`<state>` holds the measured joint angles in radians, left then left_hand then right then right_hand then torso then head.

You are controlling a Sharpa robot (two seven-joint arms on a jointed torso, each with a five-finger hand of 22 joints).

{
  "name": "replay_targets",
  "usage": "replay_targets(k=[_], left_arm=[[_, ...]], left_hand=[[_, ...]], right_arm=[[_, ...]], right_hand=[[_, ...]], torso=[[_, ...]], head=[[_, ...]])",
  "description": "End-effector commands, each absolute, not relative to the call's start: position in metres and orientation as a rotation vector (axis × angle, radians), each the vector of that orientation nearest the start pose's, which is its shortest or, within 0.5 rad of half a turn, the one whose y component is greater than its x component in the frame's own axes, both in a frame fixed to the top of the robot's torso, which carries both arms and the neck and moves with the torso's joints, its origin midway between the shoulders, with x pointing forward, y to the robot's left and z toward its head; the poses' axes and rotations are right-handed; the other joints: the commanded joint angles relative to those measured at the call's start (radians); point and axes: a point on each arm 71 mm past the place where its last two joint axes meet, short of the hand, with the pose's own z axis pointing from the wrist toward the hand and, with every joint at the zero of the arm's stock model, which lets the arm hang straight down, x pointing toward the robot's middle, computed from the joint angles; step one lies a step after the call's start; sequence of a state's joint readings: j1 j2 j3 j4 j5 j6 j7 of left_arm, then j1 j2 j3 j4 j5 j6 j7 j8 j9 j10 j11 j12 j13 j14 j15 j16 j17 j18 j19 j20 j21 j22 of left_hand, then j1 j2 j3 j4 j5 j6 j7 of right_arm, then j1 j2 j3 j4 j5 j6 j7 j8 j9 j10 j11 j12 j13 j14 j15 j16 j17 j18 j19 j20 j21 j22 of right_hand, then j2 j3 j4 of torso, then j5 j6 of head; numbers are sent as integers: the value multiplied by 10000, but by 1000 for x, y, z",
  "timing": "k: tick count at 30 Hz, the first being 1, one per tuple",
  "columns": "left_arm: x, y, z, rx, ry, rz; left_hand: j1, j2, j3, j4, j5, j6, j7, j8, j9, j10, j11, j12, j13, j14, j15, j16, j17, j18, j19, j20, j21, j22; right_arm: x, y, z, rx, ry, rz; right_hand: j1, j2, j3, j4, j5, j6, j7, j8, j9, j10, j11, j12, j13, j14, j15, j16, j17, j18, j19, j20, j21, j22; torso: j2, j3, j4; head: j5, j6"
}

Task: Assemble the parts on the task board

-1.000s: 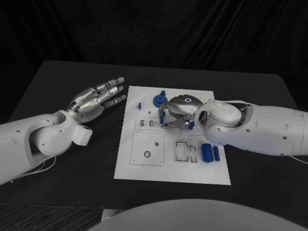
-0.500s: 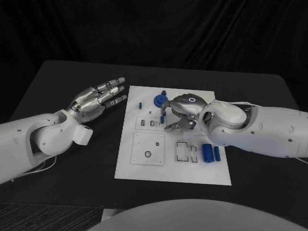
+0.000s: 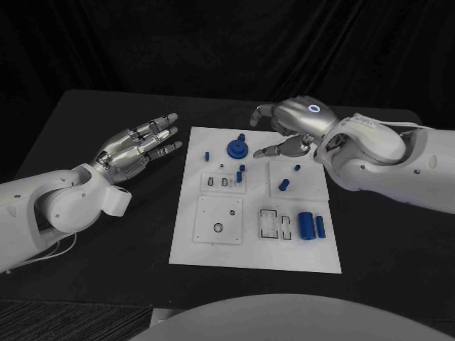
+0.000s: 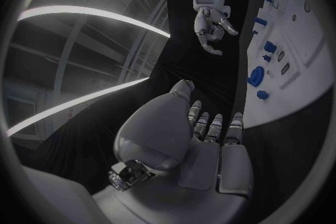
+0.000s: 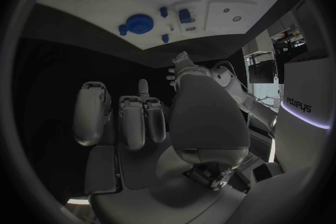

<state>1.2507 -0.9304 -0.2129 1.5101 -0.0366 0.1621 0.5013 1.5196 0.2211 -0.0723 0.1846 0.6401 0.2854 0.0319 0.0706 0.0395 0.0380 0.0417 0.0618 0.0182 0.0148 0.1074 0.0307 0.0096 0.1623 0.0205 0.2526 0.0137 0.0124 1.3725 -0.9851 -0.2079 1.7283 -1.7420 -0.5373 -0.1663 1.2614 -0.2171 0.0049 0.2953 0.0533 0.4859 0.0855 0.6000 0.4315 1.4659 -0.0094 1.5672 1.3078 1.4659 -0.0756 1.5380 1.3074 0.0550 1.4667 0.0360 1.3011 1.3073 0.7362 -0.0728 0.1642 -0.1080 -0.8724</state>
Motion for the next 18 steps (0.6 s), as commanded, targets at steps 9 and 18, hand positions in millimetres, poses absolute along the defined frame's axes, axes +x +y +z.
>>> replay_targets(k=[9,18], left_arm=[[475,230,-153,-4960,16885,-16079],[490,210,-111,-520,19701,-11225]], left_hand=[[-569,-482,238,1155,-3083,383,-123,149,58,3594,1565,5844,1757,4504,617,4890,1332,185,4585,239,2677,1300],[-2547,-69,-1701,1045,-5763,3682,999,1170,480,10110,785,13865,10689,10154,-242,13736,8966,126,9305,-620,6612,3487]], right_arm=[[448,-236,-92,-3469,11909,5316],[448,-247,-90,-3241,12069,5105]], right_hand=[[-342,410,42,14,-30,25,-28,34,-32,1049,2,36,2630,947,43,26,2245,29,9,33,-15,1867],[-152,729,364,-16,12,192,-23,133,-50,1049,7,36,2630,961,50,64,2294,22,27,39,17,1878]], torso=[[-113,135,-98],[-251,374,-265]], head=[[167,281],[386,124]])
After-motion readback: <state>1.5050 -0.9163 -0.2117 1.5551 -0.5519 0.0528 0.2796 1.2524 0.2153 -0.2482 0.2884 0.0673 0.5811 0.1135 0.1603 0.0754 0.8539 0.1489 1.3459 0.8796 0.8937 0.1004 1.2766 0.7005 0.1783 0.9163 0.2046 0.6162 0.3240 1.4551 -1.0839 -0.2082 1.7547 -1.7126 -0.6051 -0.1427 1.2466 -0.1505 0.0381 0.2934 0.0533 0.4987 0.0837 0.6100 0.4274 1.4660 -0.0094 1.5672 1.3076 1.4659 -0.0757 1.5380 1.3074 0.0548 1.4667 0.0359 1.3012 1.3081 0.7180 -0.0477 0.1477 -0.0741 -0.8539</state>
